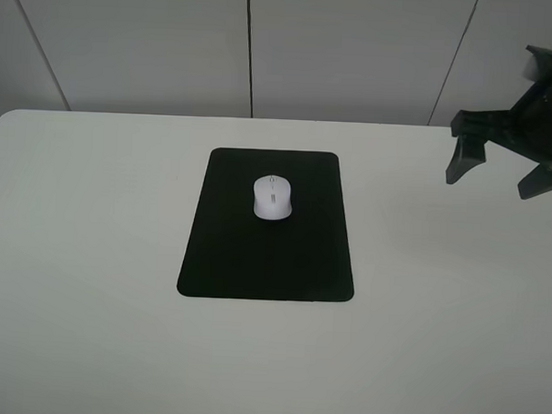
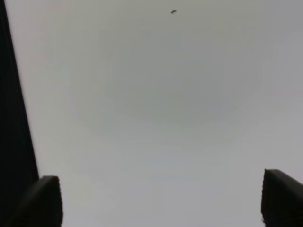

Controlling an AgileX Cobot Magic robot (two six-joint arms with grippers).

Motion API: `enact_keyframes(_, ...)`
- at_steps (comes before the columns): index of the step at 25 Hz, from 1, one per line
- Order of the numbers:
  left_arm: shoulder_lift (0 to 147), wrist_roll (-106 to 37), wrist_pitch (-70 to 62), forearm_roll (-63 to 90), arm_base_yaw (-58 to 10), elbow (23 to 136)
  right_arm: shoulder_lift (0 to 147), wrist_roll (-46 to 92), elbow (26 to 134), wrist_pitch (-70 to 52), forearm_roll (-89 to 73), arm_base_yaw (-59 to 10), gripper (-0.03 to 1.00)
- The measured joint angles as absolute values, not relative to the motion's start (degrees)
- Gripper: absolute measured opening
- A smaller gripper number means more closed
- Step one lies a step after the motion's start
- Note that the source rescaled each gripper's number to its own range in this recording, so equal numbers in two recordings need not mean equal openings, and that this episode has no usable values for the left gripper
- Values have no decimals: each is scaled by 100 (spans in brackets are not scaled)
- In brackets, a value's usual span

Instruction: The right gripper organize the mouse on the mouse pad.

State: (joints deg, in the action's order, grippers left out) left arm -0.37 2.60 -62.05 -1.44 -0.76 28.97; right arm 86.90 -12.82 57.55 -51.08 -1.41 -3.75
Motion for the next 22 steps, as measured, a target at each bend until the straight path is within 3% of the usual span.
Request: enact_keyframes(22,-37,260,-6205,-144,-76,2897,3541,-1089,3833,-5064,428,-451,100)
